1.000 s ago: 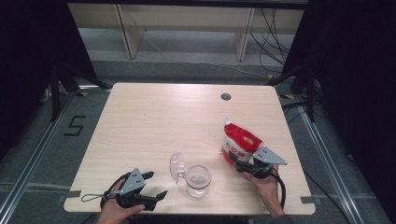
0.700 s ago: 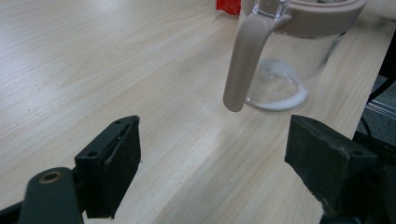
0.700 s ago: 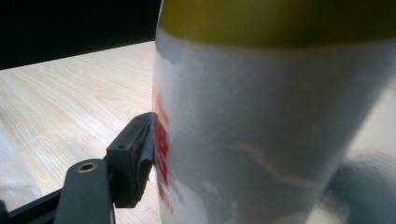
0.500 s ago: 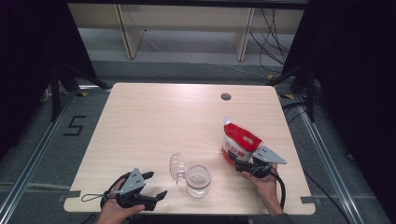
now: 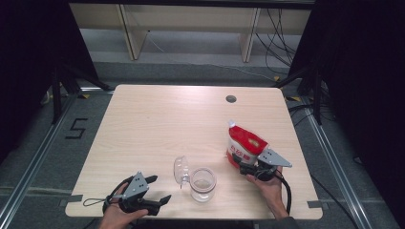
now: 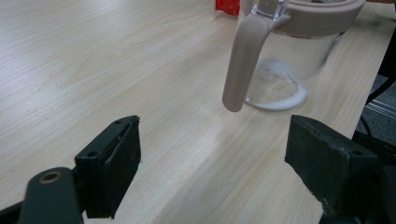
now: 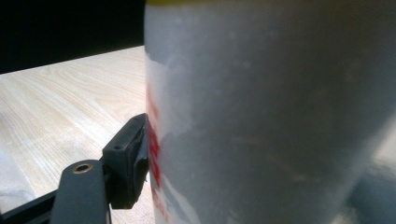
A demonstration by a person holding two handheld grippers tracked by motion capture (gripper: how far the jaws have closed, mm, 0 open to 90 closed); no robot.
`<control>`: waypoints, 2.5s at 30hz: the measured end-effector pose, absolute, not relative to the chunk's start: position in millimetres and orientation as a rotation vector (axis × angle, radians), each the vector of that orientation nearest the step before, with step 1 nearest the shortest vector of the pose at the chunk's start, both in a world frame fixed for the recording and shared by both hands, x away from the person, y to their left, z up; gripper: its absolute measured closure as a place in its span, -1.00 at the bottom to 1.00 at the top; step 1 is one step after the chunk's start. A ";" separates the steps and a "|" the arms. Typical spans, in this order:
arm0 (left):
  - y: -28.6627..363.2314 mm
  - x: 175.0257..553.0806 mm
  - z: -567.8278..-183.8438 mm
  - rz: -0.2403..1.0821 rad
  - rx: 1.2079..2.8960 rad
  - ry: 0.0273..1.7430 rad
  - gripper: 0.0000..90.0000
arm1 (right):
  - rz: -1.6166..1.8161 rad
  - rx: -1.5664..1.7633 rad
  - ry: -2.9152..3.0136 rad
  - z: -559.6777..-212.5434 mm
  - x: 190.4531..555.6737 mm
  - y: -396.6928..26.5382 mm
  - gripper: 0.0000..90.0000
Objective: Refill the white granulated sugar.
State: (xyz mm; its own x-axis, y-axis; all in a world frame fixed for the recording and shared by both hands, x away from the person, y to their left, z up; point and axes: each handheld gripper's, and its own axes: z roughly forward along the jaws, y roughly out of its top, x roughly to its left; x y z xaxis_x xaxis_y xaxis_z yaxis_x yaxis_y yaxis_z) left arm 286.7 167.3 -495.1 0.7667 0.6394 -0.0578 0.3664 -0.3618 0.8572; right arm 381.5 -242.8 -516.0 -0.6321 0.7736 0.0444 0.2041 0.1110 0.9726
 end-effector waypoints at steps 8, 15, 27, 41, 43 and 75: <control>166.8 286.5 -495.3 0.343 1.986 0.761 -0.60 | 1.546 0.956 1.904 -516.2 381.5 -242.8 -0.34; 168.0 287.4 -495.0 0.364 2.018 0.744 -0.60 | 1.577 0.918 1.931 -516.3 383.6 -244.2 -0.33; 166.8 286.5 -495.1 0.349 1.992 0.751 -0.60 | 1.579 0.929 1.881 -516.9 384.5 -239.6 -0.21; 165.6 285.0 -494.6 0.344 1.974 0.750 -0.60 | 1.468 0.898 1.917 -509.4 376.2 -231.6 -0.10; 165.7 285.1 -494.4 0.351 1.982 0.744 -0.60 | 1.452 0.886 1.899 -507.4 374.2 -230.0 -0.09; 167.4 286.1 -494.4 0.368 1.997 0.746 -0.60 | 0.963 0.417 1.964 -454.9 301.4 -211.7 -0.04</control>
